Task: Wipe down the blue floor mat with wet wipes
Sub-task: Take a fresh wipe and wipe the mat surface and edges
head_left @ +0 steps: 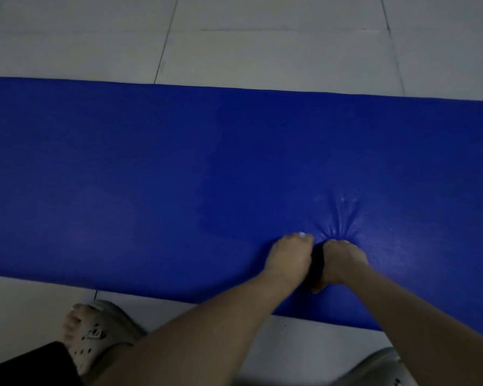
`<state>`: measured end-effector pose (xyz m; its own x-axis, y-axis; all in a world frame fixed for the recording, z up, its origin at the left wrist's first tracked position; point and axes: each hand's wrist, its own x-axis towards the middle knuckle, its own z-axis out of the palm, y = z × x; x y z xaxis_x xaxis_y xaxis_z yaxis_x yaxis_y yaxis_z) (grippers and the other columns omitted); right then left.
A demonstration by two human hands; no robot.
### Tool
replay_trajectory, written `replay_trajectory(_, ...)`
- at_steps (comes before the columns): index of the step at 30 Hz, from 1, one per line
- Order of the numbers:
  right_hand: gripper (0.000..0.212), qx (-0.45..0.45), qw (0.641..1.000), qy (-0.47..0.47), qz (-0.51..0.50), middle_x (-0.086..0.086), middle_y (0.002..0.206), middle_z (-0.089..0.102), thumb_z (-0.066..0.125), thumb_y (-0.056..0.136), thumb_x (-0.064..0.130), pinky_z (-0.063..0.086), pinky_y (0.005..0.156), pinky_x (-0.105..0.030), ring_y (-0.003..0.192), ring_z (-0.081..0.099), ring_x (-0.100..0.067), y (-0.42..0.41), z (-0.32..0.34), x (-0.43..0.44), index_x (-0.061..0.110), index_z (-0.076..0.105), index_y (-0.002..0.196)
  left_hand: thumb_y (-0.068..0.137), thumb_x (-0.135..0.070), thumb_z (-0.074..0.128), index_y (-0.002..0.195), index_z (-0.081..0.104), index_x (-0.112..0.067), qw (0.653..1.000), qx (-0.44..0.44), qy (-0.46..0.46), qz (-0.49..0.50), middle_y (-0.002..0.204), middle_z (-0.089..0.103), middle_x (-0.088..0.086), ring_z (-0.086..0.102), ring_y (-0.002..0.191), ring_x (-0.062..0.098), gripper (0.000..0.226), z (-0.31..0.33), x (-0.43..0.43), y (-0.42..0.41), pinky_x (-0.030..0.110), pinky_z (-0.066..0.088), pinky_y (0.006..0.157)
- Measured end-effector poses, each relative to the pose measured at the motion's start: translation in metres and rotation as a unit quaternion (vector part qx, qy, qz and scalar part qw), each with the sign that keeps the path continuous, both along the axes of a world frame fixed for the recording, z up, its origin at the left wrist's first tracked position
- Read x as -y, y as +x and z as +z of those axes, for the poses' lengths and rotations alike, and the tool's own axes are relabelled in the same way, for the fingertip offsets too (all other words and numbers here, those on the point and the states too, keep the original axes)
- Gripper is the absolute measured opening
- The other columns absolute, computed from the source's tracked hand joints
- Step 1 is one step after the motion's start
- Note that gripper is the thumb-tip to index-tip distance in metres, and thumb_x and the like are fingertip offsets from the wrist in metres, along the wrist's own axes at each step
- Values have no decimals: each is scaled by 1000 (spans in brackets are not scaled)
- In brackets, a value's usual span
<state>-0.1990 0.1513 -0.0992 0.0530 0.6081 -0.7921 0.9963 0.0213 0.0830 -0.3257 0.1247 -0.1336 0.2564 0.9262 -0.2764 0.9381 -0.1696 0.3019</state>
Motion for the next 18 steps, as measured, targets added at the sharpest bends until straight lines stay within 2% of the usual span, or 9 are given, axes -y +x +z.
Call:
replay_trajectory(2, 109, -3, 1000, 3, -2, 2, 128, 60, 93, 42, 63, 53, 97, -36, 123, 57, -20, 0, -1, 2, 21, 51, 134, 91, -14, 64, 108, 60, -10, 997, 8, -43, -62, 101, 68, 12, 68, 86, 32, 17, 5, 2, 18, 42, 53, 70)
replay_trajectory(3, 109, -7, 1000, 4, -2, 2, 127, 61, 92, 42, 64, 53, 96, -36, 121, 57, -20, 1, -1, 2, 21, 51, 133, 90, -17, 64, 106, 62, -12, 996, -5, -35, -87, 99, 68, 10, 67, 85, 30, 17, 7, 0, 18, 40, 52, 68)
replay_trajectory(7, 103, -17, 1000, 7, 2, 0, 118, 61, 87, 40, 73, 53, 86, -33, 111, 59, -21, 6, 2, 1, 20, 54, 122, 65, -26, 72, 75, 68, -19, 992, -62, 46, -100, 78, 60, 4, 59, 67, 24, 13, -2, -8, -31, 32, 44, 56)
replay_trajectory(9, 103, -20, 1000, 6, 3, -1, 123, 58, 86, 46, 74, 53, 91, -34, 114, 56, -21, 7, 3, 1, 18, 50, 124, 61, -23, 72, 72, 66, -18, 991, -71, 92, -62, 76, 57, 4, 56, 64, 25, 13, -9, -7, -71, 32, 43, 55)
replay_trajectory(11, 105, -18, 1000, -1, 6, -2, 126, 56, 86, 47, 74, 52, 95, -36, 117, 55, -21, 7, 5, 1, 18, 48, 126, 68, -17, 74, 77, 65, -16, 991, -72, 113, -26, 73, 57, 5, 57, 63, 26, 13, -13, -3, -112, 35, 45, 56)
replay_trajectory(13, 106, -16, 1000, -3, 10, -2, 127, 56, 86, 47, 75, 52, 97, -37, 118, 54, -22, 6, 6, 1, 18, 48, 128, 79, -13, 62, 77, 59, -14, 988, -59, 131, 48, 68, 54, 5, 55, 58, 28, 4, -19, 2, -150, 37, 45, 53)
replay_trajectory(14, 106, -14, 1000, -5, 13, -2, 128, 55, 86, 47, 74, 52, 98, -37, 119, 54, -22, 5, 7, 1, 18, 48, 128, 83, -11, 57, 77, 55, -14, 985, -51, 136, 98, 67, 53, 6, 54, 57, 28, 6, -20, 4, -167, 38, 45, 51)
replay_trajectory(16, 102, -13, 1000, -2, 17, -2, 128, 56, 87, 49, 73, 52, 97, -37, 119, 54, -22, 5, 6, 0, 18, 48, 127, 90, -11, 57, 87, 57, -12, 976, -57, 130, 165, 75, 58, 6, 56, 65, 27, 3, -22, 11, -193, 41, 50, 54)
replay_trajectory(18, 100, -9, 1000, -2, 20, -2, 125, 57, 88, 48, 71, 53, 95, -37, 117, 56, -22, 4, 8, -1, 18, 49, 124, 97, -14, 54, 101, 59, -11, 973, -71, 117, 188, 89, 61, 8, 57, 75, 25, 8, -20, 16, -204, 41, 52, 61)
